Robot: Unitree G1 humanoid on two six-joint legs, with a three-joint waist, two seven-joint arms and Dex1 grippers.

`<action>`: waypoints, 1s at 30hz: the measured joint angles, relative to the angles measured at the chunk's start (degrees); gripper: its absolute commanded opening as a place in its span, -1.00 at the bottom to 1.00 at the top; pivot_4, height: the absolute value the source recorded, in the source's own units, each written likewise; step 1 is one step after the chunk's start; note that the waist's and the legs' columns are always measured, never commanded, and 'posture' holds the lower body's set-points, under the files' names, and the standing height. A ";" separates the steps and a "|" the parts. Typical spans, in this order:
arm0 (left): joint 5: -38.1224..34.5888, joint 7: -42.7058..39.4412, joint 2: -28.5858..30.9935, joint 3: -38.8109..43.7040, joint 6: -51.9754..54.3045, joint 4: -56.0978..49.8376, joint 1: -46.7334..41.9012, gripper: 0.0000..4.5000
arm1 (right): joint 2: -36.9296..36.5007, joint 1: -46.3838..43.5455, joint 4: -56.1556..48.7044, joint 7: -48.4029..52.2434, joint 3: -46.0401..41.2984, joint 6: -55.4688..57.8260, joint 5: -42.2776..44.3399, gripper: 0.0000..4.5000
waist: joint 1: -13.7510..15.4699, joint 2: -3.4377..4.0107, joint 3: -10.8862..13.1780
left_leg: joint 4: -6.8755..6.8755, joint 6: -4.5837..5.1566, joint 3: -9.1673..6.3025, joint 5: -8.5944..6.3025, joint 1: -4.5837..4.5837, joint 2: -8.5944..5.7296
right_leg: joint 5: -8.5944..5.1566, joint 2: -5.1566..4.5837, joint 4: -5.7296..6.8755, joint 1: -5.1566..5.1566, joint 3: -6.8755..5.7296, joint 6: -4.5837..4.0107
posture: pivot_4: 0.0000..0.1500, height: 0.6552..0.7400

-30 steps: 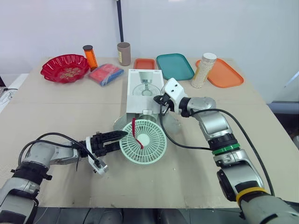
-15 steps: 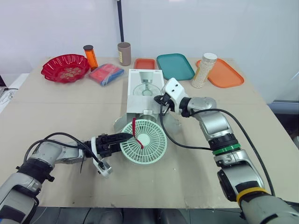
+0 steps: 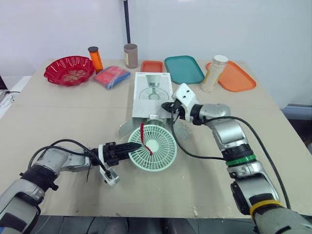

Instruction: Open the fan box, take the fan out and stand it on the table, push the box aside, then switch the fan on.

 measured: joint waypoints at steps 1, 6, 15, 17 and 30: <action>-0.08 0.05 -0.02 -0.07 0.06 0.27 -0.13 0.01 | -0.47 0.42 -1.26 1.00 -0.33 0.69 1.08 -0.49 | 0.00 0.00 0.00 | 0.01 0.00 0.01 0.00 0.00 0.00 | 0.00 0.00 0.03 -0.01 0.00 0.00 | 1.00 1.00; -0.98 -0.33 -0.25 -0.56 0.13 0.98 -0.60 0.01 | -6.16 5.38 -13.71 7.39 -3.74 1.20 7.75 0.48 | 0.03 0.00 0.00 | 0.02 0.00 0.00 0.01 -0.01 -0.02 | -0.02 -0.01 0.08 -0.03 -0.02 0.02 | 1.00 1.00; -7.03 -4.29 0.26 -0.52 -1.44 0.87 -0.26 0.01 | -18.57 18.46 -24.13 21.32 -11.77 -2.93 19.84 0.98 | -0.10 0.00 0.00 | 0.09 0.04 0.06 0.04 0.04 -0.04 | -0.03 -0.05 0.19 -0.02 -0.02 0.03 | 1.00 1.00; -7.88 -5.13 0.83 -0.45 -2.22 0.38 -0.23 0.01 | -19.98 19.31 -24.48 22.24 -11.78 -2.93 20.04 0.98 | -0.08 0.00 0.00 | 0.10 0.05 0.06 0.04 0.05 -0.04 | -0.03 -0.05 0.20 -0.02 -0.02 0.04 | 1.00 1.00; -24.65 -19.22 6.56 3.34 -8.70 -5.97 5.86 0.01 | -21.00 21.69 -24.26 22.28 -9.45 -5.78 18.46 0.98 | -0.11 0.00 0.00 | 0.15 0.05 0.08 0.05 0.06 -0.02 | -0.05 -0.05 0.27 -0.02 -0.01 0.04 | 1.00 1.00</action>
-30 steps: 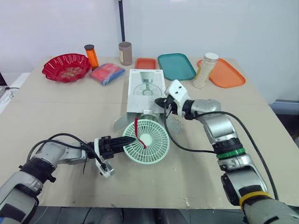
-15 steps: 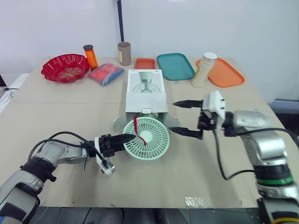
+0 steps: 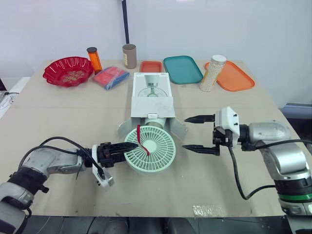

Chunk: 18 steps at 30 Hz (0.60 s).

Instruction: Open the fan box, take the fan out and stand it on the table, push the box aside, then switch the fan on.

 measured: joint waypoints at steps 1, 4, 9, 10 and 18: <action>-2.77 -1.85 0.80 0.37 -0.18 -1.11 1.23 0.01 | -0.04 0.15 0.03 0.00 0.07 -0.04 -0.01 0.98 | 0.01 0.00 0.00 | 0.00 0.00 0.01 0.00 0.02 0.01 | 0.00 0.00 0.01 0.01 0.00 0.00 | 1.00 1.00; -13.09 -8.66 3.01 1.45 0.85 -5.26 5.52 0.01 | -0.05 0.22 0.26 0.00 0.20 -0.08 -0.03 0.98 | 0.07 0.01 0.00 | 0.02 0.00 0.02 0.00 0.04 0.02 | -0.01 -0.01 0.06 0.01 0.00 -0.01 | 1.00 1.00; -26.34 -19.15 6.11 3.12 4.40 -11.71 10.10 0.01 | 0.13 -0.19 0.91 -0.02 1.38 -0.95 -0.44 0.98 | 0.02 0.00 0.00 | 0.14 0.00 0.02 0.00 0.05 0.05 | -0.01 0.04 0.11 0.04 0.00 -0.01 | 1.00 1.00; -28.77 -20.85 7.46 3.66 4.93 -13.09 11.45 0.01 | 0.14 -0.17 1.01 -0.01 1.66 -1.15 -0.64 0.98 | -0.07 0.01 0.00 | 0.14 0.02 0.04 -0.01 0.06 0.08 | -0.01 0.05 0.11 0.04 0.01 -0.02 | 1.00 1.00; -49.99 -34.00 13.40 7.44 12.70 -23.40 19.93 0.01 | 0.80 -0.68 1.75 0.03 2.99 -2.39 -1.25 0.98 | -0.04 0.08 0.01 | 0.18 0.05 0.11 -0.03 0.12 0.13 | -0.05 0.08 0.14 0.06 0.02 -0.06 | 1.00 1.00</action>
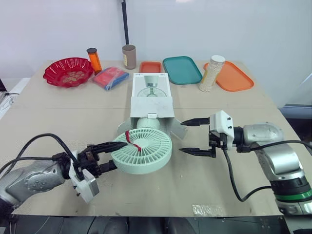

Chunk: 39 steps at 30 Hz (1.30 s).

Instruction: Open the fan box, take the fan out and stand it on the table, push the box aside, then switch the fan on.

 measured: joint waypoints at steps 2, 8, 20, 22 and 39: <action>-1.92 -1.40 0.59 0.85 0.97 -1.03 0.58 0.01 | 0.03 -0.04 0.31 0.00 0.21 -0.07 -0.08 0.98 | 0.03 0.01 0.00 | 0.00 0.00 0.00 0.00 0.01 0.00 | 0.00 0.01 0.00 0.00 0.00 0.00 | 1.00 1.00; -18.30 -9.75 5.67 8.29 10.25 -11.16 9.81 0.01 | 1.53 -1.69 2.08 0.07 2.02 -1.26 -0.76 0.98 | -0.15 0.05 0.11 | -0.01 0.04 0.08 -0.02 0.01 0.10 | -0.04 0.10 0.00 -0.02 0.04 -0.04 | 1.00 1.00; -37.99 -26.36 5.31 27.52 29.52 -24.32 21.60 0.01 | 3.56 -3.60 4.97 1.03 4.10 -3.51 -2.35 0.98 | -0.07 0.03 0.13 | 0.00 0.13 0.12 -0.08 0.04 0.13 | -0.11 0.13 0.00 0.01 0.04 -0.07 | 1.00 1.00; -40.00 -28.67 4.05 31.50 33.75 -26.35 23.05 0.01 | 3.80 -3.77 5.40 1.20 4.11 -3.82 -2.37 0.98 | -0.15 0.03 0.14 | 0.00 0.13 0.13 -0.08 0.04 0.16 | -0.12 0.17 0.01 0.00 0.04 -0.08 | 1.00 1.00; -54.23 -30.54 -3.28 54.53 68.42 -34.26 22.70 0.01 | 7.03 -7.88 11.75 5.01 6.20 -7.49 -2.67 0.98 | -0.21 -0.01 0.17 | 0.06 0.19 0.10 -0.12 0.05 0.20 | -0.14 0.20 0.04 0.01 0.04 -0.11 | 1.00 1.00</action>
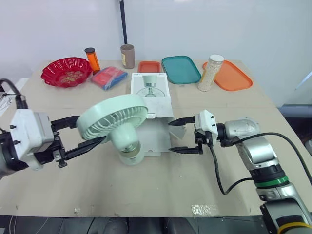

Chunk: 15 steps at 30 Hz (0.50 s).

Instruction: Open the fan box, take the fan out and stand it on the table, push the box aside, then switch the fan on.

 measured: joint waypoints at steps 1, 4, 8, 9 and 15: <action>-0.01 0.03 -1.41 1.45 1.63 -0.61 0.94 0.01 | 0.19 -0.25 0.51 0.15 0.02 -0.21 -0.01 0.98 | 0.02 0.00 0.00 | 0.01 0.00 0.01 0.00 0.00 0.01 | 0.00 0.01 0.00 0.00 0.00 -0.01 | 1.00 1.00; 0.18 0.30 -4.06 4.49 5.05 -1.56 1.82 0.01 | 1.18 -1.69 2.23 0.90 0.41 -0.79 -0.11 0.98 | 0.08 -0.03 0.02 | 0.02 0.00 0.00 0.00 0.00 0.01 | 0.01 0.01 0.00 0.00 0.00 -0.01 | 1.00 1.00; 2.92 0.88 -5.44 8.67 6.97 -0.11 1.02 0.01 | 1.97 -2.53 3.34 1.42 1.42 -1.35 -0.15 0.98 | 0.15 -0.06 0.03 | 0.02 -0.01 -0.01 0.00 -0.01 0.01 | 0.01 0.01 -0.01 0.00 0.00 -0.01 | 1.00 1.00; 3.48 0.69 -5.45 8.88 6.98 0.24 0.86 0.01 | 2.08 -2.59 3.39 1.48 1.52 -1.36 -0.14 0.98 | 0.15 -0.06 0.03 | 0.02 -0.01 -0.01 0.00 -0.01 0.01 | 0.01 0.01 -0.01 0.00 -0.01 -0.02 | 1.00 1.00; 8.71 -1.66 -6.48 9.52 7.48 4.83 -0.52 0.01 | 2.93 -3.43 3.40 2.19 1.78 -1.17 0.07 0.98 | 0.14 -0.07 0.04 | 0.01 -0.02 -0.01 -0.01 -0.01 0.01 | 0.01 0.02 -0.01 -0.01 -0.01 -0.02 | 1.00 1.00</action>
